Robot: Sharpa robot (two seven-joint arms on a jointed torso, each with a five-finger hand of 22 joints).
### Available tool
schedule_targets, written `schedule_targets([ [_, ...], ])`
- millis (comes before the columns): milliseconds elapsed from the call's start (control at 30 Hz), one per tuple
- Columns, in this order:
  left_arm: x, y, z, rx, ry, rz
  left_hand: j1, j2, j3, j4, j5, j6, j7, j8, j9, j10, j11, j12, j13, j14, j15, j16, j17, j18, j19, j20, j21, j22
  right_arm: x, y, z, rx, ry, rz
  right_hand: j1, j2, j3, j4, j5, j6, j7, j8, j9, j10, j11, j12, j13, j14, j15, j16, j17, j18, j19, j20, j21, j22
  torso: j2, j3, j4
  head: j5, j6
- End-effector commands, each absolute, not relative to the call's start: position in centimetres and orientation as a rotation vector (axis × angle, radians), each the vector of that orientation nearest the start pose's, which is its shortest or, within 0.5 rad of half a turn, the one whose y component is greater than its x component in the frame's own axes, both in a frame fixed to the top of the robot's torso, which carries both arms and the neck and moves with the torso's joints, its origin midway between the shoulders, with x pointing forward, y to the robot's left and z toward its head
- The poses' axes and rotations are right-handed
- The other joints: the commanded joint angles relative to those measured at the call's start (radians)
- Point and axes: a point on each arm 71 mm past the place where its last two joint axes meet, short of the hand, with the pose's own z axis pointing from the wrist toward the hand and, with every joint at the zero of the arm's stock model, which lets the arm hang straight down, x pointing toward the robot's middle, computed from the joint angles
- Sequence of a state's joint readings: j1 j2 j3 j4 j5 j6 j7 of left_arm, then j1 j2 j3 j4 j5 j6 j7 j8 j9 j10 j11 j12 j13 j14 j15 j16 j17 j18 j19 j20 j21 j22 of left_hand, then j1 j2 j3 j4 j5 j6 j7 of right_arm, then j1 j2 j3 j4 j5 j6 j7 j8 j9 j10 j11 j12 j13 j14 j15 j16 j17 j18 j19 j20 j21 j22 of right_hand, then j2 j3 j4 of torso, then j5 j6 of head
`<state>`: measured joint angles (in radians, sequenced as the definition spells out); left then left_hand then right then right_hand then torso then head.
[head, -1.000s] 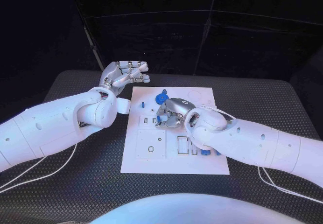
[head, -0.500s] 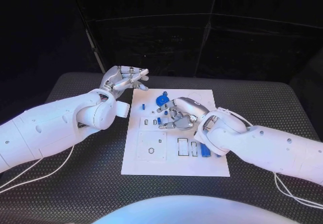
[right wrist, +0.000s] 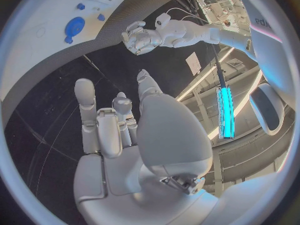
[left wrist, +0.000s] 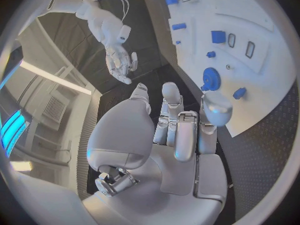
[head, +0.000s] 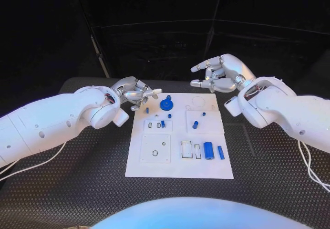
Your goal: Assemble the parts on the task board
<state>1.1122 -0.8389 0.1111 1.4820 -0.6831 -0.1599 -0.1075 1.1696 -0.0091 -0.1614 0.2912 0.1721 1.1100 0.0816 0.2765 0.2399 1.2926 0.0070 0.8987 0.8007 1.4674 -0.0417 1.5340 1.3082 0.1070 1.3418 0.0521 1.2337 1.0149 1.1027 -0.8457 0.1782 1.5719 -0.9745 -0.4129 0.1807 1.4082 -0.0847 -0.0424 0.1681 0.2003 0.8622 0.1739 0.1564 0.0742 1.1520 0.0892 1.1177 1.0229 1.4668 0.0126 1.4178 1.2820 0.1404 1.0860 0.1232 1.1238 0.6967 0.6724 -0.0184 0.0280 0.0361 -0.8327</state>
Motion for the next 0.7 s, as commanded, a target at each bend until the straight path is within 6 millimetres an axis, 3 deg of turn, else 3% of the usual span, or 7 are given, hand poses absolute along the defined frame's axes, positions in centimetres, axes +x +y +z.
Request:
schedule_targets([
  [33,49.4,21.0,-20.3,-0.437,2.132,-0.754,0.013,0.003,-0.006,-0.003,-0.004,0.002,-0.015,0.064,0.055,0.036,-0.015,0.177,0.176,0.103,-0.018,0.037,0.262,-0.022,0.033,-0.003,0.075,0.106,49.4,-20.8,-13.2,0.41,1.418,1.188,-0.014,0.002,-0.012,-0.001,0.009,0.007,-0.003,0.008,0.0,0.009,-0.004,0.001,-0.001,0.023,-0.004,-0.004,0.001,0.02,0.007,-0.005,-0.006,-0.001,-0.021,0.0039,0.0015,0.003,-0.007],
  [100,49.6,20.6,-20.1,-0.389,2.158,-0.693,0.016,0.007,-0.012,-0.001,-0.004,-0.013,-0.024,0.108,0.099,0.047,-0.019,0.247,0.248,0.103,-0.024,0.037,0.263,-0.03,0.046,-0.009,0.11,0.156,49.8,-21.5,-13.1,0.442,1.411,1.172,-0.016,0.003,-0.018,0.0,0.015,0.008,-0.004,0.011,0.0,0.013,-0.006,0.003,-0.002,0.024,-0.006,-0.005,0.001,0.019,0.012,-0.007,-0.007,-0.001,-0.026,0.0043,0.0013,0.005,-0.011],
  [133,49.8,20.3,-19.9,-0.363,2.17,-0.662,0.012,0.008,-0.02,-0.005,-0.004,-0.034,-0.026,0.146,0.14,0.048,-0.027,0.282,0.28,0.103,-0.029,0.037,0.263,-0.032,0.051,-0.013,0.129,0.181,50.0,-21.7,-13.1,0.456,1.409,1.165,-0.017,0.004,-0.019,0.0,0.017,0.008,-0.005,0.012,0.0,0.014,-0.006,0.003,-0.002,0.025,-0.006,-0.005,0.0,0.019,0.013,-0.007,-0.007,-0.001,-0.028,0.0042,0.0015,0.006,-0.013],
  [233,50.4,19.4,-19.7,-0.292,2.193,-0.591,0.005,0.015,-0.028,-0.001,-0.004,-0.071,-0.029,0.194,0.199,0.043,-0.024,0.307,0.306,0.103,-0.03,0.037,0.263,-0.037,0.053,-0.013,0.148,0.209,50.3,-22.0,-13.1,0.481,1.406,1.151,-0.017,0.005,-0.022,0.0,0.02,0.009,-0.005,0.014,0.0,0.015,-0.007,0.003,-0.004,0.025,-0.007,-0.007,-0.002,0.019,0.015,-0.008,-0.008,-0.001,-0.032,0.0061,0.0021,0.006,-0.018],
  [300,50.7,18.7,-19.7,-0.243,2.208,-0.551,-0.009,0.005,-0.034,0.001,-0.005,-0.081,-0.029,0.207,0.216,0.04,-0.023,0.308,0.307,0.103,-0.031,0.037,0.263,-0.037,0.051,-0.012,0.15,0.213,50.4,-22.1,-13.1,0.493,1.404,1.137,-0.017,0.009,-0.023,0.0,0.022,0.01,-0.006,0.016,0.0,0.018,-0.008,0.003,-0.005,0.025,-0.007,-0.009,-0.004,0.019,0.017,-0.009,-0.009,-0.002,-0.035,0.0074,0.0031,0.007,-0.022],
  [400,51.3,17.7,-19.9,-0.18,2.23,-0.495,-0.039,-0.018,-0.025,0.004,-0.073,-0.101,-0.027,0.224,0.243,0.033,-0.021,0.307,0.304,0.103,-0.028,0.037,0.263,-0.036,0.046,-0.01,0.151,0.215,50.6,-22.2,-13.2,0.501,1.407,1.113,-0.023,0.012,-0.031,0.004,0.02,0.012,-0.007,0.02,0.0,0.018,-0.009,0.001,-0.01,0.025,-0.009,-0.013,-0.009,0.019,0.018,-0.01,-0.013,-0.006,-0.039,0.0082,0.0016,0.008,-0.026],
  [700,52.3,15.9,-20.4,-0.104,2.272,-0.422,-0.068,-0.026,-0.003,0.004,-0.119,-0.118,-0.026,0.238,0.271,0.034,-0.02,0.315,0.312,0.103,-0.028,0.037,0.263,-0.038,0.047,-0.008,0.157,0.227,51.0,-22.2,-13.5,0.516,1.411,1.073,-0.02,0.02,-0.04,0.004,0.039,0.011,-0.009,0.025,-0.001,0.01,-0.011,-0.009,-0.027,0.024,-0.011,-0.023,-0.019,0.021,0.016,-0.013,-0.026,-0.023,-0.044,0.0108,0.004,0.019,-0.036],
])
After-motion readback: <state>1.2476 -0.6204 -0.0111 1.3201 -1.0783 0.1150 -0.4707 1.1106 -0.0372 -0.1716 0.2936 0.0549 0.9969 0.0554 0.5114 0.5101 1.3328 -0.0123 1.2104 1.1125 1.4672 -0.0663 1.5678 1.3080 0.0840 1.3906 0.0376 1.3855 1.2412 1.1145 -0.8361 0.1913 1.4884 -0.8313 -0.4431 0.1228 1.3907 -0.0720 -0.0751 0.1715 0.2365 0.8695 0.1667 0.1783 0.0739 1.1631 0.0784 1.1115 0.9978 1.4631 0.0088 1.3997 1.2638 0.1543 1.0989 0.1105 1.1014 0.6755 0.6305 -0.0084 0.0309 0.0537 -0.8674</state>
